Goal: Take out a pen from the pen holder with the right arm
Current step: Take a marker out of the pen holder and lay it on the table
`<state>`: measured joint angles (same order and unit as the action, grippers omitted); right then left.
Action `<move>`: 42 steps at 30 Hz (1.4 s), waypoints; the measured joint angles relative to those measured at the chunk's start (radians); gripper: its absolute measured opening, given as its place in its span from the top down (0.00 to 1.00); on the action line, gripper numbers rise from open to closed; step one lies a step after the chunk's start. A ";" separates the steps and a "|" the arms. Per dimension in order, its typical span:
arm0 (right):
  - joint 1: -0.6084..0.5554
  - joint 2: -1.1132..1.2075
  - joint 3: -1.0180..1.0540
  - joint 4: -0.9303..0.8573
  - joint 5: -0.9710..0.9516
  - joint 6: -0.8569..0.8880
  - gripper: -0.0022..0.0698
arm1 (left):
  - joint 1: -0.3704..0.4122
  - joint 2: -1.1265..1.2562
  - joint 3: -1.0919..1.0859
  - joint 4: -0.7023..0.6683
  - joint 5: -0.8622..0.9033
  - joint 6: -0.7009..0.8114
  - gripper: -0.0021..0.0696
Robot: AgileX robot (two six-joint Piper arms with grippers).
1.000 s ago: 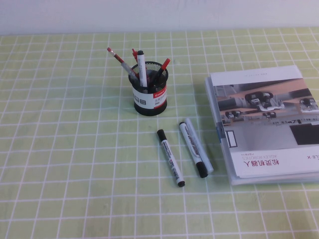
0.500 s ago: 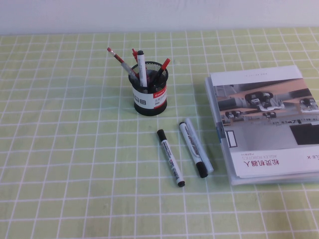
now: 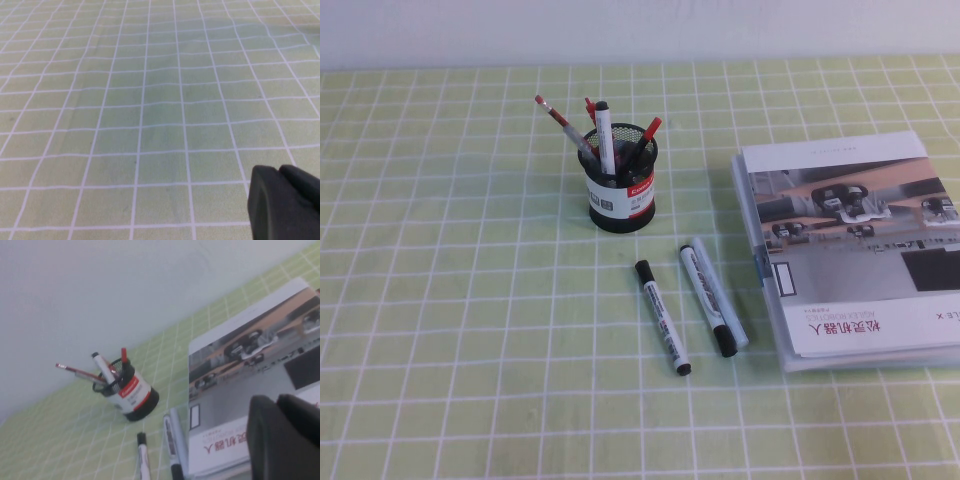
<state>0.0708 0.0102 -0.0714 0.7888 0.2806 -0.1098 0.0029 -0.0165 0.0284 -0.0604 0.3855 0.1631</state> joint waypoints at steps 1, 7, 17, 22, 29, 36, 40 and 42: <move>0.000 0.025 -0.033 -0.012 0.035 -0.004 0.99 | 0.000 0.000 0.000 0.000 0.000 0.000 0.98; 0.000 0.267 -0.205 -0.101 0.207 -0.014 0.99 | 0.000 0.000 0.000 0.000 0.000 0.000 0.98; 0.000 0.708 -0.383 -0.179 0.328 -0.116 0.99 | 0.000 0.000 0.000 0.000 0.000 0.000 0.98; 0.004 0.856 -0.437 -0.175 0.314 -0.163 0.99 | 0.000 0.000 0.000 0.000 0.000 0.000 0.98; 0.175 1.026 -0.532 -0.197 0.213 -0.166 0.99 | 0.000 0.000 0.000 0.000 0.000 0.000 0.98; 0.416 1.261 -0.698 -0.247 0.143 -0.166 0.99 | 0.000 0.000 0.000 0.000 0.000 0.000 0.98; 0.504 1.375 -0.808 -0.254 0.126 -0.169 0.99 | 0.000 0.000 0.000 0.000 0.000 0.000 0.98; 0.534 1.428 -0.864 -0.255 0.126 -0.169 0.99 | 0.000 0.000 0.000 0.000 0.000 0.000 0.98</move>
<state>0.6048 1.4380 -0.9357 0.5343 0.4065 -0.2784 0.0029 -0.0165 0.0284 -0.0604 0.3855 0.1631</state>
